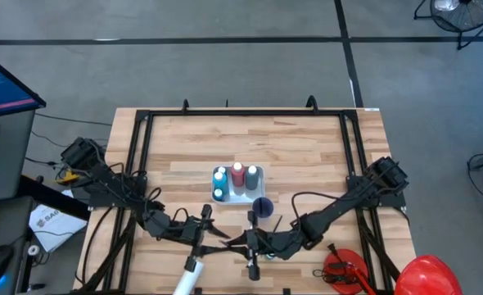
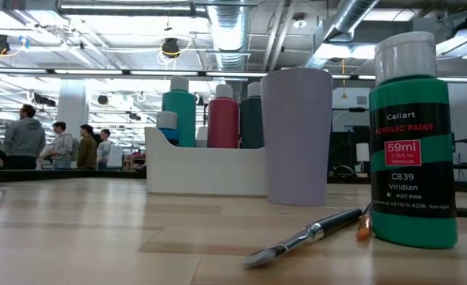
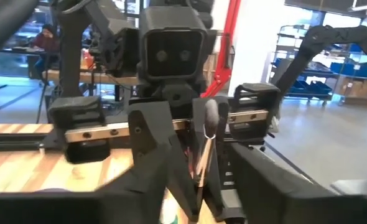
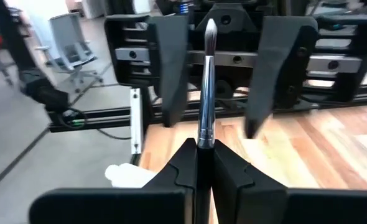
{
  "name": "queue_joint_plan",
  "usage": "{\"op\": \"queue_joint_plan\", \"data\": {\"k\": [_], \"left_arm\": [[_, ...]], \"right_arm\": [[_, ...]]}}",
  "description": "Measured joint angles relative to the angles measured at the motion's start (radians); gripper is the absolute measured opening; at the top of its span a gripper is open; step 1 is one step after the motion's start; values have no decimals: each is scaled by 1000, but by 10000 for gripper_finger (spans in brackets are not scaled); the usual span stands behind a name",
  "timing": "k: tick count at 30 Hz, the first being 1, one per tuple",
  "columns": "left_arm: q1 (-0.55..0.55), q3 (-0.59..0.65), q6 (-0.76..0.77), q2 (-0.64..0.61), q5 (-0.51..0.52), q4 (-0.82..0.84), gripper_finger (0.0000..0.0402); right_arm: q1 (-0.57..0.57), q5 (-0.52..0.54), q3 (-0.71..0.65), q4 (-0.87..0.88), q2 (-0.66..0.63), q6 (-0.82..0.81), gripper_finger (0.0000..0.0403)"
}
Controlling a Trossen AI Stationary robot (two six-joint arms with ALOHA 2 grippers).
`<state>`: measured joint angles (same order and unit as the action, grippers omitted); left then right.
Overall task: Pick & Place Paint Supplies
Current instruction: Put the silver paintbrush into the blue cup
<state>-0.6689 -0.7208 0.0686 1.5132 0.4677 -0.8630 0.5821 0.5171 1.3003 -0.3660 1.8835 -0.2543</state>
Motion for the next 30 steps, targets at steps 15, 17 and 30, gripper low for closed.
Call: {"op": "queue_joint_plan", "data": {"k": [15, 17, 30], "left_arm": [[-18, 21, -82, -64, 43, 2, 395], [-18, 22, -82, -65, 60, 2, 396], [-14, 22, -86, -65, 67, 2, 375]], "right_arm": [[63, 407, -228, -193, -99, 105, 15], [56, 450, -308, -252, -135, 99, 15], [25, 510, -577, -512, -158, 80, 15]]}}
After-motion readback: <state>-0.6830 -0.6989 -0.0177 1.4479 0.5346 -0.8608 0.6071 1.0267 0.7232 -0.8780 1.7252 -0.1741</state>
